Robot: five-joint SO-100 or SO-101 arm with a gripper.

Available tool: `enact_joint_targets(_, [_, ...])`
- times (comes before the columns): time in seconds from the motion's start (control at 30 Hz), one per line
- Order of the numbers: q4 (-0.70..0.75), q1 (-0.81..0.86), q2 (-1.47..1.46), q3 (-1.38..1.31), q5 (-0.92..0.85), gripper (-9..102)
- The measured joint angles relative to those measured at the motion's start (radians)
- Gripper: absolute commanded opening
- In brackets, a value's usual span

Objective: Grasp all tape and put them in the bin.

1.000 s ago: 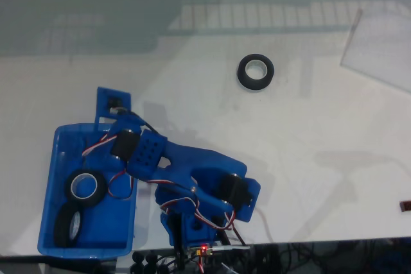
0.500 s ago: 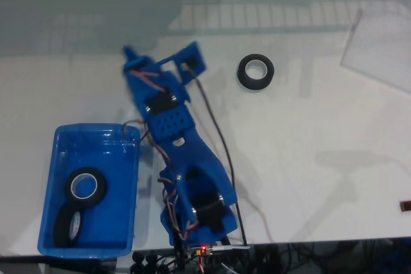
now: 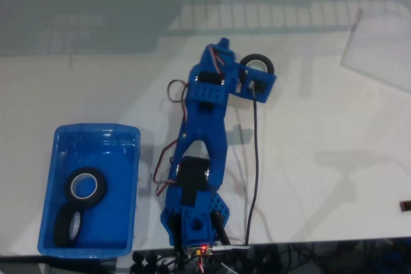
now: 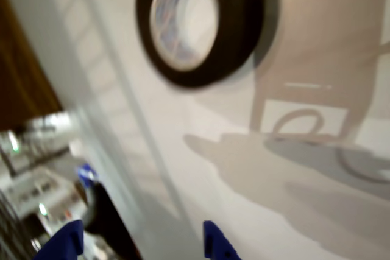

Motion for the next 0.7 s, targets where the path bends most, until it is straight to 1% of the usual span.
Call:
enact_joint_targets(0.17, [0.031, 0.089, -0.12, -0.087, 0.066, 27])
enact_joint_targets(0.3, [0.074, 0.109, -0.199, -0.129, 0.091, 27])
enact_joint_targets(0.43, [0.095, 0.146, -0.273, -0.166, 0.095, 27])
enact_joint_targets(0.7, [0.199, 0.178, -0.48, -0.357, 0.095, 27])
